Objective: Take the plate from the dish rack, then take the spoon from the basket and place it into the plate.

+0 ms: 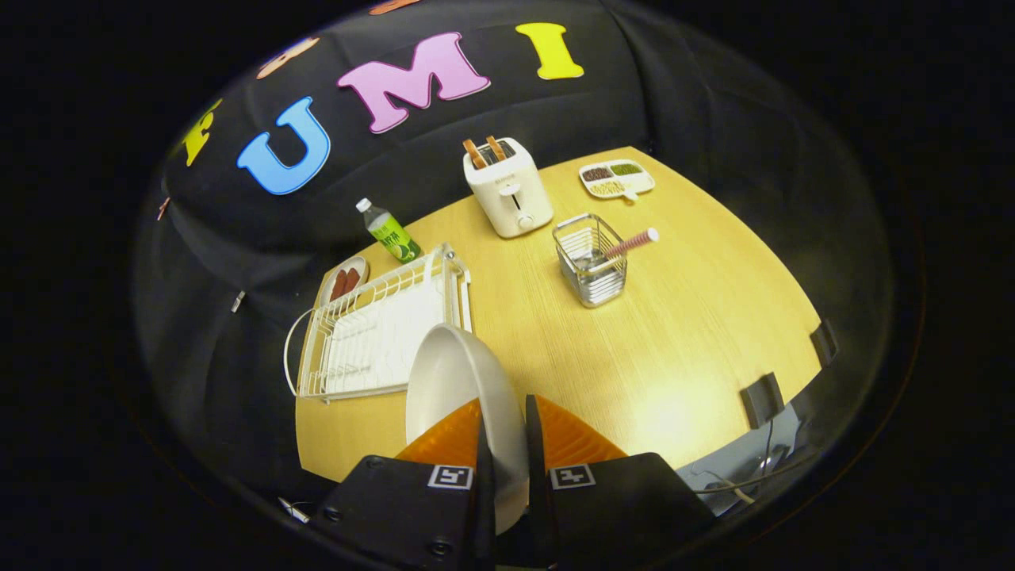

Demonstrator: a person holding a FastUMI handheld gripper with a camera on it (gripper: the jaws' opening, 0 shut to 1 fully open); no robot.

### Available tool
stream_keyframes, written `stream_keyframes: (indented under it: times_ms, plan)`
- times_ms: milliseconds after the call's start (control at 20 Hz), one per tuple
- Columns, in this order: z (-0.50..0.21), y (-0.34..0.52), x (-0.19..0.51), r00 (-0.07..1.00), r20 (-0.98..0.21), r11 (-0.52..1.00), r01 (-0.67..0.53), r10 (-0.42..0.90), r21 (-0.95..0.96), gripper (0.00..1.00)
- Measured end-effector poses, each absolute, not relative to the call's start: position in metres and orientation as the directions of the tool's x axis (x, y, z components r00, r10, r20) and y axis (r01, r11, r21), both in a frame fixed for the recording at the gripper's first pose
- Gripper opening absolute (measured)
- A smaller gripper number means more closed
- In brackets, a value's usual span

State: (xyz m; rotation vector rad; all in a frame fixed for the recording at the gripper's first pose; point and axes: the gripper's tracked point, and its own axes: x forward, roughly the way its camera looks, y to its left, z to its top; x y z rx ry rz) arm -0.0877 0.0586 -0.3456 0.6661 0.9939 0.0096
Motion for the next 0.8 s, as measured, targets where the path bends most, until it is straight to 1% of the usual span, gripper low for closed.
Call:
stream_keyframes:
  times_ms: [150,350,600,800]
  plan:
    - [-0.374,0.064,-0.106,0.521,-0.781,0.779,0.305,0.345,0.548,0.2]
    - [-0.404,0.073,-0.108,0.498,-0.771,0.737,0.327,0.397,0.591,0.21]
    - [-0.436,0.065,-0.104,0.492,-0.797,0.776,0.323,0.352,0.542,0.21]
    - [-0.449,0.063,-0.094,0.512,-0.785,0.725,0.383,0.348,0.572,0.21]
